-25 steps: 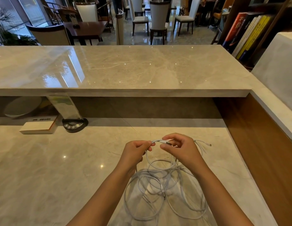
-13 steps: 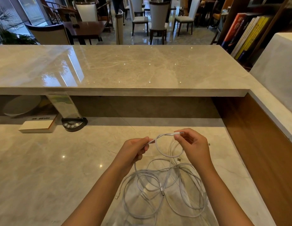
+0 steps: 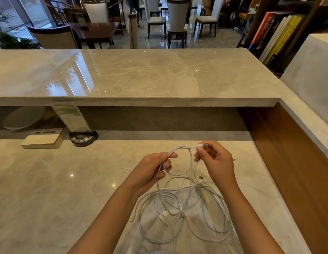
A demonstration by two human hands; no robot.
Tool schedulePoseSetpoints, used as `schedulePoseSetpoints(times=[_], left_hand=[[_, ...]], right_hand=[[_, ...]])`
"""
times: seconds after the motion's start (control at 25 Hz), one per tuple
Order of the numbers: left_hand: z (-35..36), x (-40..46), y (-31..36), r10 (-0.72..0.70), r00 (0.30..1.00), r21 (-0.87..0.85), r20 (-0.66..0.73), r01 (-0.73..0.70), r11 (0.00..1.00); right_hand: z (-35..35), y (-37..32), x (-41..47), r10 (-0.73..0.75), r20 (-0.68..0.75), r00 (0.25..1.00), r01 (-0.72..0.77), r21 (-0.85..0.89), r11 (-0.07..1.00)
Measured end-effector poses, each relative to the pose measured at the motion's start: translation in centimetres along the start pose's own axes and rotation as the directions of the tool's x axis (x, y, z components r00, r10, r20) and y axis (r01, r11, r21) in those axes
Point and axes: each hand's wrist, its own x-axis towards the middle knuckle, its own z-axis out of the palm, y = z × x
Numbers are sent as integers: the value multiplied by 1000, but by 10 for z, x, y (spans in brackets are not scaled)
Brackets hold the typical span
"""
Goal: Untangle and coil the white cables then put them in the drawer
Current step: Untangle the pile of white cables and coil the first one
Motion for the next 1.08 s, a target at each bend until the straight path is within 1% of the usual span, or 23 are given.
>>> schedulePoseSetpoints(times=[0.04,0.12,0.2,0.24,0.28,0.32,0.36,0.4,0.44,0.48,0.56,0.68,0.76,0.84,0.92,1.0,1.04,1.08], left_hand=[[-1,-1,0,-18,999,-25,29,19,1000],[-1,-1,-1,-31,998,-77,46,35,996],[1,1,-1,-8,1000,-197,-4,7,980],[3,3,0,4,999,-285,-37,-14,958],[3,4,2,14,998,-367,-62,-36,930],[4,6,5,25,997,-422,-77,-55,905],[4,7,8,37,996,-444,-85,-71,893],[3,9,11,49,995,-440,-90,-84,894],[2,10,13,60,994,-418,-93,-94,904],[1,10,16,73,993,-387,-96,-105,916],[-6,9,20,110,987,-339,-114,-142,930],[-22,6,28,141,976,-276,-166,-183,944],[-32,5,34,144,970,-234,-194,-189,954],[-38,5,38,151,965,-231,-213,-200,952],[-42,3,41,153,964,-253,-219,-207,945],[-42,2,43,139,970,-233,-199,-184,955],[-41,1,43,128,975,-206,-180,-164,965],[-39,0,41,115,980,-181,-161,-144,973]], right_hand=[[-1,-1,2,18,-5,1000,-18,11,1000],[-2,0,7,65,-10,998,-65,-36,997],[0,2,8,170,22,985,-170,-18,985],[3,4,6,254,73,964,-256,20,966],[8,6,1,333,168,928,-344,40,938],[14,8,-7,383,304,872,-410,27,912],[20,8,-17,395,467,791,-440,-13,898],[26,7,-26,373,613,696,-433,-55,900],[31,6,-33,343,705,621,-412,-78,908],[32,5,-36,318,745,586,-392,-82,916],[23,7,-29,323,747,581,-387,-96,917],[-9,11,-8,364,742,563,-350,-184,918],[-29,13,2,379,740,556,-373,-185,909],[-41,16,10,390,727,565,-392,-179,902],[-47,17,17,407,708,577,-361,-226,905],[-49,17,25,420,679,602,-268,-323,907],[-50,16,29,426,641,639,-220,-378,899],[-50,14,34,424,582,694,-181,-430,885]])
